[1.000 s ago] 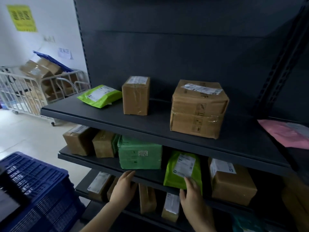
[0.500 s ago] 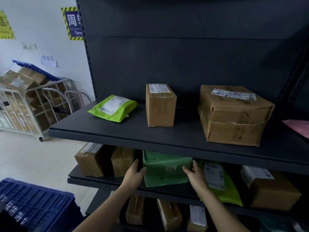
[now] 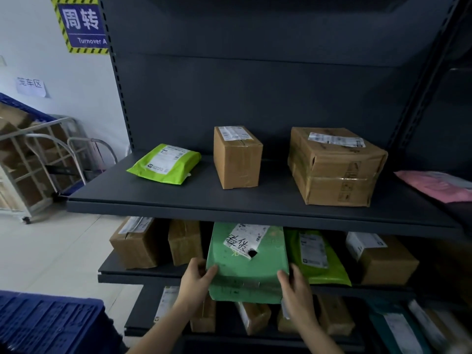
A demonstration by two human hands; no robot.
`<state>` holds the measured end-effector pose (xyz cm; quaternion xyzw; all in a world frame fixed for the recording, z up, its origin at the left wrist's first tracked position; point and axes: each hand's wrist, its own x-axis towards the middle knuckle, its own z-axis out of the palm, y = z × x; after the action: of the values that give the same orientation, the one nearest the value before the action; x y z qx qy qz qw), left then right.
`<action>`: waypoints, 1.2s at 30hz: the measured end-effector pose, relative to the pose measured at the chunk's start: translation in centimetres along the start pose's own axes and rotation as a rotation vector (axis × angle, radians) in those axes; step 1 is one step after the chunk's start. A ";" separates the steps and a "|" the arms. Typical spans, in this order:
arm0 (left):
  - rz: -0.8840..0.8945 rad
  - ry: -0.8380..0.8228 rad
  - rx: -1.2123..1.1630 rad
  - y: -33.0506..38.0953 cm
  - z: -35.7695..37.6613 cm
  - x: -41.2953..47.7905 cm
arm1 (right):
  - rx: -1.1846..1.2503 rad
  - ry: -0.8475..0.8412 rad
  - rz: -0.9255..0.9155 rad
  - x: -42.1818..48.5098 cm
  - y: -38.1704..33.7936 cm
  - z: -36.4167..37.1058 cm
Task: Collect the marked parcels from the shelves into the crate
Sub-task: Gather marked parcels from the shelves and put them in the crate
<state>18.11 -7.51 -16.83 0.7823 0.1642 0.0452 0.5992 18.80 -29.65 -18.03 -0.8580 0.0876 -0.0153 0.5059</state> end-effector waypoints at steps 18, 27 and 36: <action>0.033 -0.016 -0.041 -0.2 1.0 -2.8 | -0.040 -0.031 -0.051 -0.8 1.2 -1.5; 0.074 -0.030 0.152 3.1 4.5 1.8 | -0.117 -0.004 -0.049 5.8 -0.1 -2.1; 0.190 -0.067 0.879 1.8 3.2 3.4 | -0.414 -0.064 0.000 6.4 2.2 -1.3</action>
<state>22.54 -9.85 -16.47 0.9752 0.0756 0.0008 0.2082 24.68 -32.86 -19.69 -0.9437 0.0725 0.0304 0.3214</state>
